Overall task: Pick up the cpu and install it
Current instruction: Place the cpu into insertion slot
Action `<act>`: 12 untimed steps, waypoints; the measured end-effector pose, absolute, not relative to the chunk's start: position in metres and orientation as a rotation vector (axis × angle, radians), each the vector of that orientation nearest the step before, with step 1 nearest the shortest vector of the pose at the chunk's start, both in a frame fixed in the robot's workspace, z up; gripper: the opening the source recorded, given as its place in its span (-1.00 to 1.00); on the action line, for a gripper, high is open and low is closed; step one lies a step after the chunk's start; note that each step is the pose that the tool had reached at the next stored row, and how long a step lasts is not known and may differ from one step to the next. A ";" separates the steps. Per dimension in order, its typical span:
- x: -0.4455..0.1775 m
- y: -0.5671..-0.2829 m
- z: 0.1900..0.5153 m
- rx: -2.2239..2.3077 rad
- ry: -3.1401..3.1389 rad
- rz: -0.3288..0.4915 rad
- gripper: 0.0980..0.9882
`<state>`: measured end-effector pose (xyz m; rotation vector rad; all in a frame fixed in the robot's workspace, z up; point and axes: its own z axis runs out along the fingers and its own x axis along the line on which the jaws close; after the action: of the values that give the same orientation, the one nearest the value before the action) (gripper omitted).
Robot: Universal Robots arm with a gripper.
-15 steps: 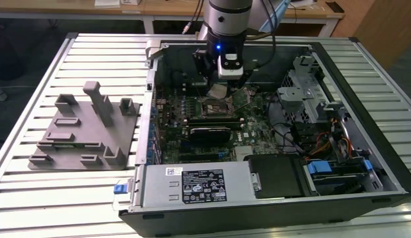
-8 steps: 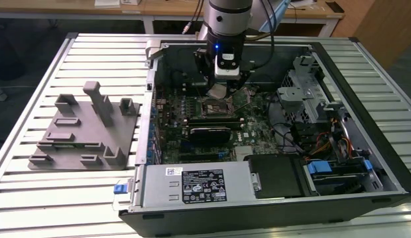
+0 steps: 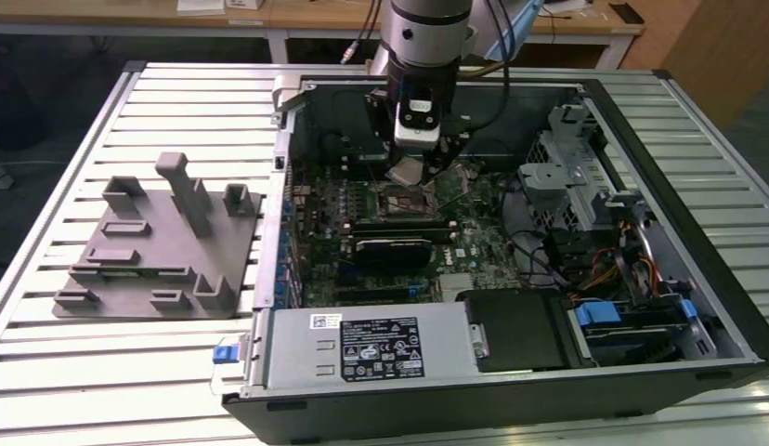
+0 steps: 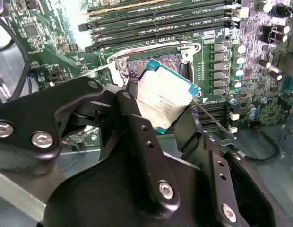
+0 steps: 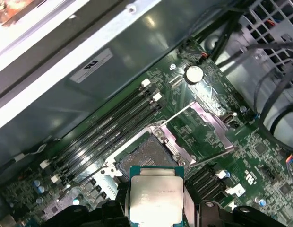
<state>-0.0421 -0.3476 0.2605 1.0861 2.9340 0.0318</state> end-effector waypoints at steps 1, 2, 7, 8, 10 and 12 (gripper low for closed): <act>-0.042 -0.348 0.260 1.105 2.927 0.032 0.00; -0.042 -0.348 0.260 1.126 2.919 0.031 0.00; -0.042 -0.348 0.260 1.235 2.873 0.030 0.00; -0.042 -0.348 0.260 1.255 2.864 0.030 0.00; -0.042 -0.348 0.260 1.296 2.846 0.030 0.00; -0.042 -0.348 0.260 1.337 2.827 0.030 0.00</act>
<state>-0.0421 -0.3476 0.2601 1.3367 2.8268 0.0295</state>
